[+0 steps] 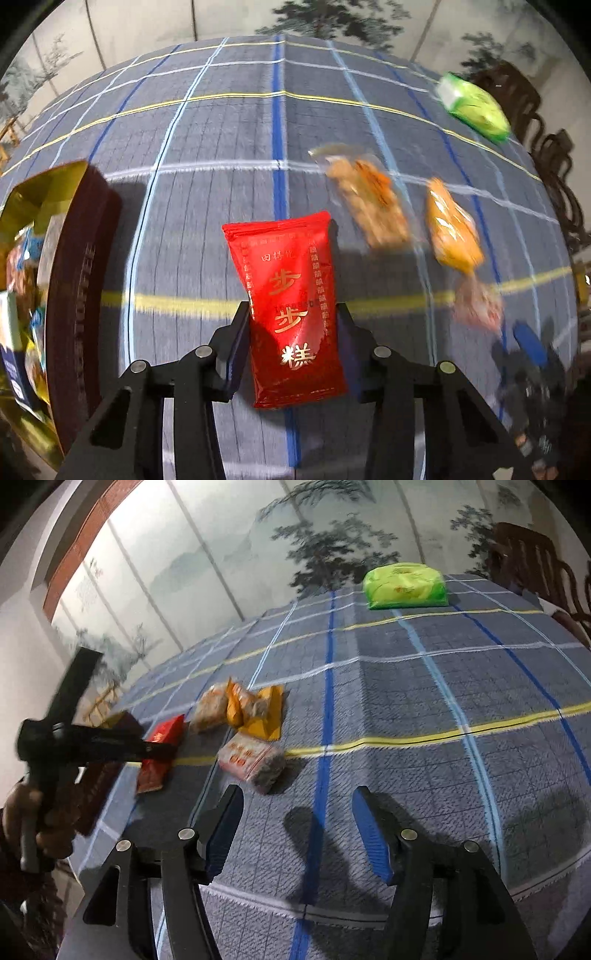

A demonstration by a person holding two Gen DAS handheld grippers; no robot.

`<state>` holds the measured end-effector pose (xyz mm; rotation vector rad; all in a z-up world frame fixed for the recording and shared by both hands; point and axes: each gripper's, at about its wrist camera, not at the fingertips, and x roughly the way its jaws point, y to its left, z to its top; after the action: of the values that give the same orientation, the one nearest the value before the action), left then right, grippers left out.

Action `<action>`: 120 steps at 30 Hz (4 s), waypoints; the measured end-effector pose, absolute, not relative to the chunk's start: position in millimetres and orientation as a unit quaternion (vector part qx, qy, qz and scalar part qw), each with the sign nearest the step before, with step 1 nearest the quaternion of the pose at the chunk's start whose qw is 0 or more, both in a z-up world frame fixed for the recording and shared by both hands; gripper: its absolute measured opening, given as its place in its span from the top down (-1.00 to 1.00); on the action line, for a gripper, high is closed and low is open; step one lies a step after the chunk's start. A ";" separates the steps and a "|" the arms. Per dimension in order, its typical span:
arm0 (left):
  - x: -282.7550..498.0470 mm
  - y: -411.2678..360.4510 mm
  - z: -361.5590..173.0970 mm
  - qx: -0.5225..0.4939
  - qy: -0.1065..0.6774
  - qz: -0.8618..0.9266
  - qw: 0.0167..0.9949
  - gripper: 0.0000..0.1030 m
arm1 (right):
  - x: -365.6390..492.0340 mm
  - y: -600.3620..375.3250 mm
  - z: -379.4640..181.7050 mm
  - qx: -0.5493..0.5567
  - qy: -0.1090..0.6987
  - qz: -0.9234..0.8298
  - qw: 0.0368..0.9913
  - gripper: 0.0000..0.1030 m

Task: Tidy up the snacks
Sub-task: 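Grasp the red cake packet with the left gripper and lift it, then grasp the white pastry packet with the right gripper while the left holds the red packet, then lower the red cake packet into the tin and open the left gripper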

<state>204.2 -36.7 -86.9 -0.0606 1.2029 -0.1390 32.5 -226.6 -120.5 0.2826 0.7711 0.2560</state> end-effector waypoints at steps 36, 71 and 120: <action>96.2 -0.1 -32.6 -0.048 0.526 -0.135 0.839 0.24 | 74.2 -187.7 -117.4 0.066 0.389 0.112 0.912 0.41; 119.5 166.6 -9.9 -0.071 0.486 0.001 0.871 0.24 | 78.5 -181.7 -121.3 0.042 0.399 0.079 0.913 0.41; 199.8 170.9 -53.2 0.000 0.494 0.042 0.869 0.23 | 78.5 -179.0 -121.0 0.037 0.400 0.074 0.913 0.41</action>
<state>199.8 170.9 -53.2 -0.0006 1.0328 0.0887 78.5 -179.0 -121.0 0.0765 0.8238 0.1528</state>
